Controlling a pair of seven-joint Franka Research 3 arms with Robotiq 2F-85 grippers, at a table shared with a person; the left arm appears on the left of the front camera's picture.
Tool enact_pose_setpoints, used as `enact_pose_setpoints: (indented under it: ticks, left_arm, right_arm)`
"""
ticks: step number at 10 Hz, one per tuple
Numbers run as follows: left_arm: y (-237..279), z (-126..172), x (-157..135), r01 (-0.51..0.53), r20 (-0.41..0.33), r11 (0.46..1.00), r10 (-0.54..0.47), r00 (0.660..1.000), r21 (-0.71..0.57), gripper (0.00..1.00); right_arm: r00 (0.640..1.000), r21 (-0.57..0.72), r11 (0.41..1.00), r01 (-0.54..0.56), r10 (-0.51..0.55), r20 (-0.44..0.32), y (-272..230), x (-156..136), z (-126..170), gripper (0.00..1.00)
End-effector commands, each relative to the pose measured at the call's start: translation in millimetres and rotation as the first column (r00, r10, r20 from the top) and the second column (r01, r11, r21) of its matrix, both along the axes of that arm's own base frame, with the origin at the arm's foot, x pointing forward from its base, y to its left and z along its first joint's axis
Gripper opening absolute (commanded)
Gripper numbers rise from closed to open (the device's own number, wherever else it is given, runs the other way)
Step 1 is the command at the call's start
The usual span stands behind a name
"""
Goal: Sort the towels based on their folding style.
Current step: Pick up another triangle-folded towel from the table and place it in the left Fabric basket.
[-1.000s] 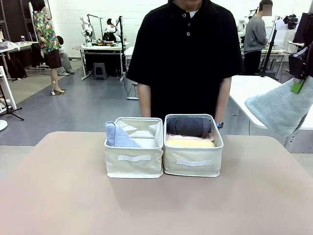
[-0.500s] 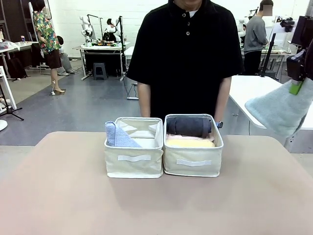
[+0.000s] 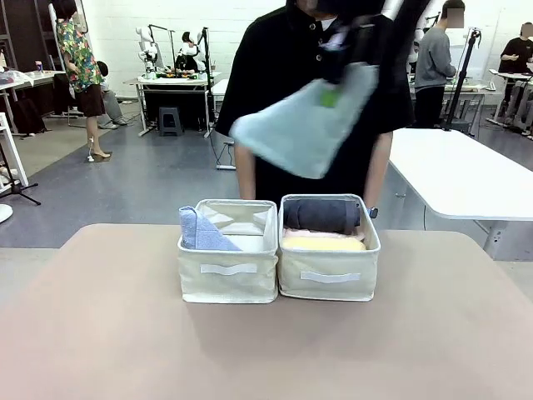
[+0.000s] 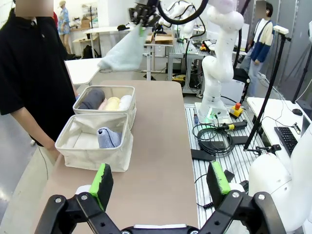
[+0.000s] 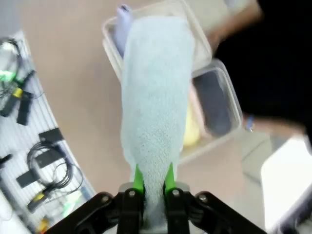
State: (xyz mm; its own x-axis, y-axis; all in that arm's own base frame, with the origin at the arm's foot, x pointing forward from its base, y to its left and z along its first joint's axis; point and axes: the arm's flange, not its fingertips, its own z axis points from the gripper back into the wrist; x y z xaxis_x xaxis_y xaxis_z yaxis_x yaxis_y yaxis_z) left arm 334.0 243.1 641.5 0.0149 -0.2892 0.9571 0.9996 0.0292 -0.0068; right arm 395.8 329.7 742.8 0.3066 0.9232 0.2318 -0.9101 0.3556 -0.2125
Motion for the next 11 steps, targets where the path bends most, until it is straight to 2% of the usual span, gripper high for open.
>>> enact_pose_setpoints:
  ticks: [1, 4, 6, 8, 11]
  left_arm:
    - [4, 3, -2, -0.004, 0.006, 1.000, 0.004, 1.000, -0.007, 1.00]
    - [4, 3, -2, -0.004, 0.006, 1.000, 0.004, 1.000, -0.007, 1.00]
    - [4, 3, -2, -0.004, 0.006, 1.000, 0.004, 1.000, -0.007, 1.00]
    - [4, 3, -2, -0.004, 0.006, 1.000, 0.004, 1.000, -0.007, 1.00]
    - [4, 3, -2, -0.004, 0.006, 1.000, 0.004, 1.000, -0.007, 1.00]
  right_arm:
    - [0.992, -0.075, 0.989, -0.124, 0.126, 0.013, 41, 69, -16, 0.19]
    - [0.984, -0.188, 0.968, -0.164, 0.175, 0.045, 99, 100, -49, 0.19]
    - [0.981, -0.195, 0.962, -0.192, 0.189, -0.034, 110, 115, -62, 0.19]
    - [0.980, -0.222, 0.955, -0.196, 0.183, -0.077, 114, 128, -87, 0.19]
    - [0.976, -0.191, 0.957, -0.217, 0.207, -0.071, 119, 145, -112, 0.19]
